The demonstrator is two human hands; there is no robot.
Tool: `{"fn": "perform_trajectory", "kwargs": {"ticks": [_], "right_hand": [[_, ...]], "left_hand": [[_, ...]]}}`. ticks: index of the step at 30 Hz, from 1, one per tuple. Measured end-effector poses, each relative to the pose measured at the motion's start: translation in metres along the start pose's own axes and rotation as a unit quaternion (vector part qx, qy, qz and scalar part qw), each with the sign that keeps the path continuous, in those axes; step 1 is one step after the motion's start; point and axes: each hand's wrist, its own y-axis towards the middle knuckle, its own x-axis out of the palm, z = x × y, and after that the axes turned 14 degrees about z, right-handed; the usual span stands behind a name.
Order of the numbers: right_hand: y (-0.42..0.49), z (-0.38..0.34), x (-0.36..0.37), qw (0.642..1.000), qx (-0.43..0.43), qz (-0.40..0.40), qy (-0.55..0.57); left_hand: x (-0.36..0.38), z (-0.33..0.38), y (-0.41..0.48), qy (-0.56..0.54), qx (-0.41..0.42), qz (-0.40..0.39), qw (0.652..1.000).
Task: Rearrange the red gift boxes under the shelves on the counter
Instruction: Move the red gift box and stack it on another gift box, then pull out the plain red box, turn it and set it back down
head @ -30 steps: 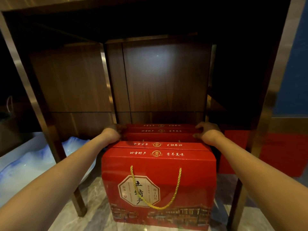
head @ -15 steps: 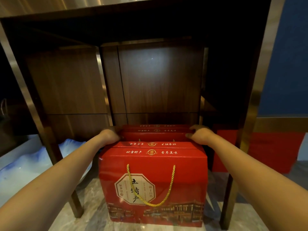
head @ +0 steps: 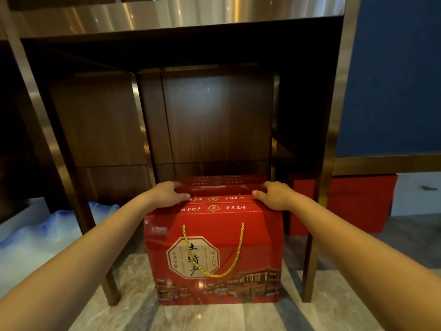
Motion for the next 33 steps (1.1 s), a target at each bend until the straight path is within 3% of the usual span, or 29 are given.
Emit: {"fn": "perform_trajectory", "kwargs": {"ticks": [4, 7, 12, 17, 21, 27, 33], "right_hand": [[-0.031, -0.004, -0.003, 0.999, -0.031, 0.019, -0.001], [-0.063, -0.002, -0.006, 0.996, -0.074, 0.024, 0.032], [-0.116, 0.019, -0.009, 0.991, -0.126, -0.025, 0.040], [-0.150, 0.055, -0.001, 0.986, -0.137, -0.077, 0.047], [-0.162, 0.095, 0.008, 0.987, -0.084, -0.139, 0.002], [-0.158, 0.174, 0.036, 0.962, 0.039, -0.263, -0.066], [-0.144, 0.252, 0.047, 0.940, 0.103, -0.307, -0.105]], "left_hand": [[-0.003, 0.005, -0.026, 0.005, 0.065, 0.057, 0.996], [0.001, 0.013, -0.056, -0.059, 0.135, 0.102, 0.984], [0.020, 0.027, -0.111, -0.120, 0.213, 0.037, 0.969], [0.047, 0.041, -0.154, -0.136, 0.269, 0.022, 0.953], [0.091, 0.059, -0.167, -0.132, 0.297, -0.096, 0.941], [0.179, 0.087, -0.160, 0.027, 0.300, -0.338, 0.891], [0.241, 0.135, -0.153, 0.089, 0.301, -0.384, 0.869]]}}
